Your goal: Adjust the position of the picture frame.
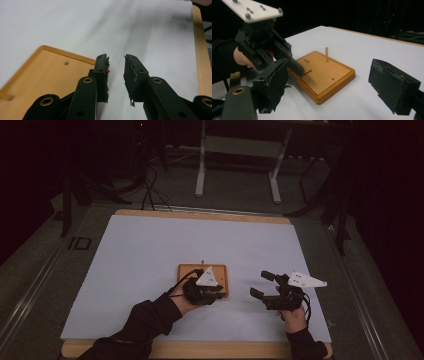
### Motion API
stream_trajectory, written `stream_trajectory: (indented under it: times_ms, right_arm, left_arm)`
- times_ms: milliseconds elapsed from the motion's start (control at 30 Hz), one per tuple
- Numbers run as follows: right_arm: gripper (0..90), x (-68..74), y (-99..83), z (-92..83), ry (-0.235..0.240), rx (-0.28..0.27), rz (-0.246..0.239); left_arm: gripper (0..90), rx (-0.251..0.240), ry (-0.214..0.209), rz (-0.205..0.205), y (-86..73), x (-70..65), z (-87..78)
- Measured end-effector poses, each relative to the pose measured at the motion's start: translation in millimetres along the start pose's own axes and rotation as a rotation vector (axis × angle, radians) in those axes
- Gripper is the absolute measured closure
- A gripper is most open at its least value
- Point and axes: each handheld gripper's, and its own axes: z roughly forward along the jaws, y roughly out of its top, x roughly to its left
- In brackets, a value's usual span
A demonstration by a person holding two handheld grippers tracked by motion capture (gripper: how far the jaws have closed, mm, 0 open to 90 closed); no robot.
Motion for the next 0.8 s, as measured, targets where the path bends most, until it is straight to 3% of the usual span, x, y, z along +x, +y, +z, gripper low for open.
stream_trajectory:
  times_ms: [267,433,633,667,800]
  right_arm:
    - [14.5,2.8,-0.1,4.1,0.010,0.020,-0.016]
    - [14.0,3.9,-0.2,7.2,0.008,0.038,-0.010]
    - [13.8,8.2,-0.6,11.9,-0.020,0.064,-0.030]
    - [13.8,10.4,-0.5,14.2,-0.046,0.069,-0.038]
    - [13.6,13.5,-1.7,18.7,-0.037,0.094,-0.058]
  left_arm:
    - [72.5,-0.062,0.040,-0.065,-11.0,23.5,-27.9]
    - [72.6,-0.073,0.069,-0.096,-20.0,36.4,-40.6]
    - [70.1,-0.073,0.094,-0.142,-31.8,50.9,-47.7]
    - [70.0,-0.074,0.095,-0.150,-33.0,52.7,-47.8]
    - [68.9,-0.070,0.098,-0.154,-36.5,59.4,-46.9]
